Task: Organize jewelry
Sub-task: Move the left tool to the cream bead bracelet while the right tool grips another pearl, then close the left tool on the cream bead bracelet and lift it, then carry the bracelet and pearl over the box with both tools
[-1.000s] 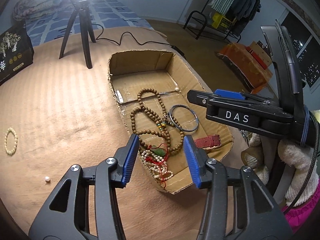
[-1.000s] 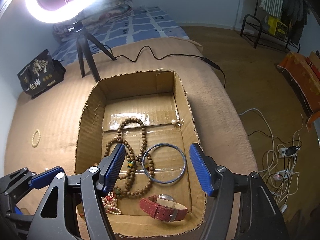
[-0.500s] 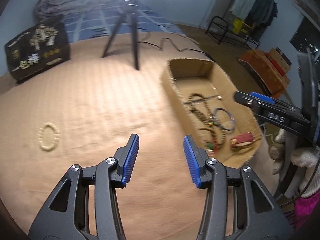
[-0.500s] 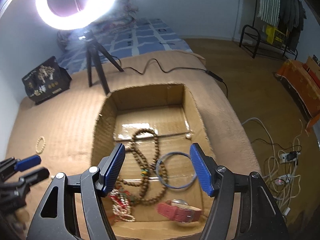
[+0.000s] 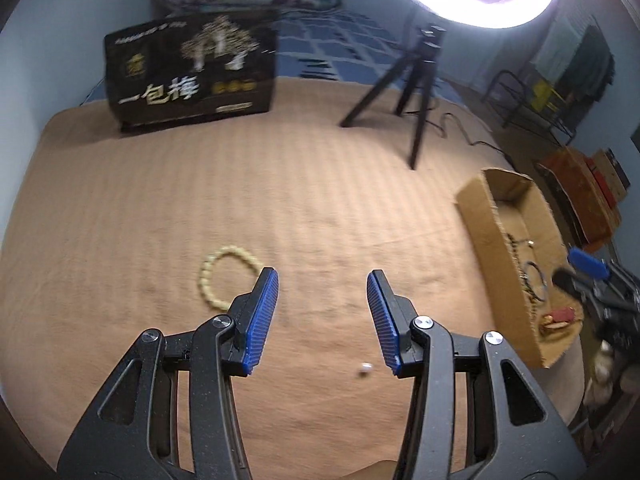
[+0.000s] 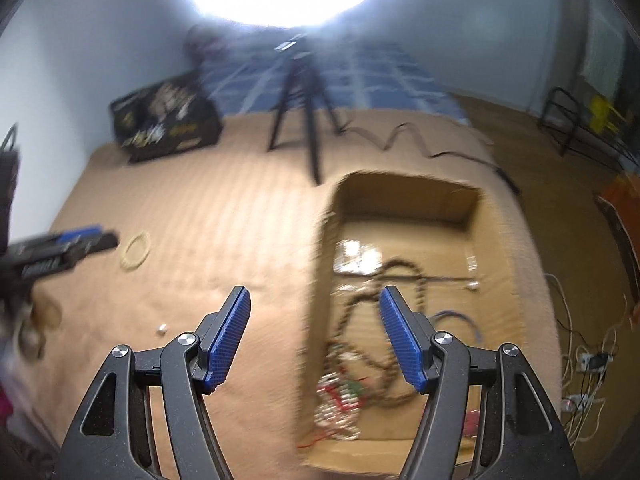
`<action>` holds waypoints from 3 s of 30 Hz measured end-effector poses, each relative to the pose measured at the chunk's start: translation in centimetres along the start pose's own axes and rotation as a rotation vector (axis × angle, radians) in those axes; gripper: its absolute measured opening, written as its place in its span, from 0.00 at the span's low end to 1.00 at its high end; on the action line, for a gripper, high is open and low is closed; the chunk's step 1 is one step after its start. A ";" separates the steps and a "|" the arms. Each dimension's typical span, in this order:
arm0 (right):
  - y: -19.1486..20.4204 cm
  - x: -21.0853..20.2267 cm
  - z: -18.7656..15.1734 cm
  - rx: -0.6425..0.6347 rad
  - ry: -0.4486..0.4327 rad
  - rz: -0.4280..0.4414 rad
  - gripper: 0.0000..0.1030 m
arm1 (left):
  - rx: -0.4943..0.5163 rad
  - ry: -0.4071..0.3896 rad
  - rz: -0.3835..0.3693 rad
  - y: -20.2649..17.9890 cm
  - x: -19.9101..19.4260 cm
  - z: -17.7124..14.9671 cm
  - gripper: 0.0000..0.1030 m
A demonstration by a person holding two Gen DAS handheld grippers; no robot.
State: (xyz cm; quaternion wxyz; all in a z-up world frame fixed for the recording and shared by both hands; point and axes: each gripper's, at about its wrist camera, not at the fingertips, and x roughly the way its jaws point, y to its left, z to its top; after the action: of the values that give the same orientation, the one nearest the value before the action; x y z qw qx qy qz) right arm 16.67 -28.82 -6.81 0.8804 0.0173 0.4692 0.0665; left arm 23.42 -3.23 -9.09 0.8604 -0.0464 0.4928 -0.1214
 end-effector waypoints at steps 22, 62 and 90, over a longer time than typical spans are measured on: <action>12.0 7.8 -2.0 -0.134 0.267 0.249 0.43 | -0.197 0.126 0.078 10.1 5.1 -1.2 0.40; 13.8 9.5 -1.4 -0.118 0.271 0.206 0.10 | -0.165 0.087 0.065 9.7 5.4 -0.1 0.05; 5.6 2.7 -0.1 -0.026 0.117 0.122 0.10 | -0.121 -0.065 -0.154 0.9 -1.7 2.0 0.05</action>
State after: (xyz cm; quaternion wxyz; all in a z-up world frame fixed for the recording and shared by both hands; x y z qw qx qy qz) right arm 17.52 -22.94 -8.54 0.8459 0.0305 0.5170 0.1272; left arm 24.50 -2.07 -6.84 0.8596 -0.1399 0.4661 -0.1556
